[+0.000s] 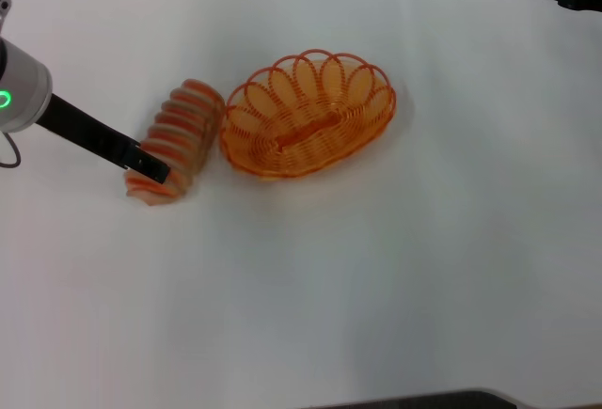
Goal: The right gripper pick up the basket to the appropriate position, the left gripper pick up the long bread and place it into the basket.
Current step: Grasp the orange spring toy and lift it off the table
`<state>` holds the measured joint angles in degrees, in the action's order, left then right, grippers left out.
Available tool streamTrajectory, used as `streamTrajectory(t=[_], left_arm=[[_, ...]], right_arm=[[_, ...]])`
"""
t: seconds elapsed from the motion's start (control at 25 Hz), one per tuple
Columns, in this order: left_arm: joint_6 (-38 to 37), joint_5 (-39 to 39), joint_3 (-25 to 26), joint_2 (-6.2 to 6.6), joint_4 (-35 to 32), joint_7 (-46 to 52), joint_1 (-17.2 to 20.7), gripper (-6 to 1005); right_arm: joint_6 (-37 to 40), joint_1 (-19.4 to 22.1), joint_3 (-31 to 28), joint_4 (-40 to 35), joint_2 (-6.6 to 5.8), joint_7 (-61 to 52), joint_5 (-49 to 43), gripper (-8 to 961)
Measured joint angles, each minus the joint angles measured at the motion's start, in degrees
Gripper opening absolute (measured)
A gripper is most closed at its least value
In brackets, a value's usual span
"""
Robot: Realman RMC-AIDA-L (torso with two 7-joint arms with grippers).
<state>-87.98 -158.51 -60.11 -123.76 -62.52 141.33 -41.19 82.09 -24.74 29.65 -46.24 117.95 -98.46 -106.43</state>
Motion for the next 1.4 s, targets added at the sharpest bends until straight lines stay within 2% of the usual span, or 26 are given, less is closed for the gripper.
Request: streamTrajectory(t=[0.48, 1.08, 1.28, 1.4], left_arm=[[2.2, 0.0, -2.1, -0.15, 3.1, 0.5, -0.1, 825], [3.7, 0.5, -2.3, -0.17, 5.6, 0.3, -0.1, 807], [3.8, 0.6, -1.7, -0.01, 4.4, 0.5, 0.4, 612], [3.9, 0.6, -1.6, 0.06, 3.1, 0.4, 0.8, 574]], right_arm=[[-0.2, -0.4, 0.0, 1.8, -0.37, 0.1, 0.0, 932], [-0.5, -0.6, -0.1, 1.8, -0.27, 0.2, 0.0, 932], [-0.5, -0.7, -0.1, 1.8, -0.26, 0.2, 0.0, 932], [-0.5, -0.7, -0.1, 1.8, -0.26, 0.2, 0.0, 931]])
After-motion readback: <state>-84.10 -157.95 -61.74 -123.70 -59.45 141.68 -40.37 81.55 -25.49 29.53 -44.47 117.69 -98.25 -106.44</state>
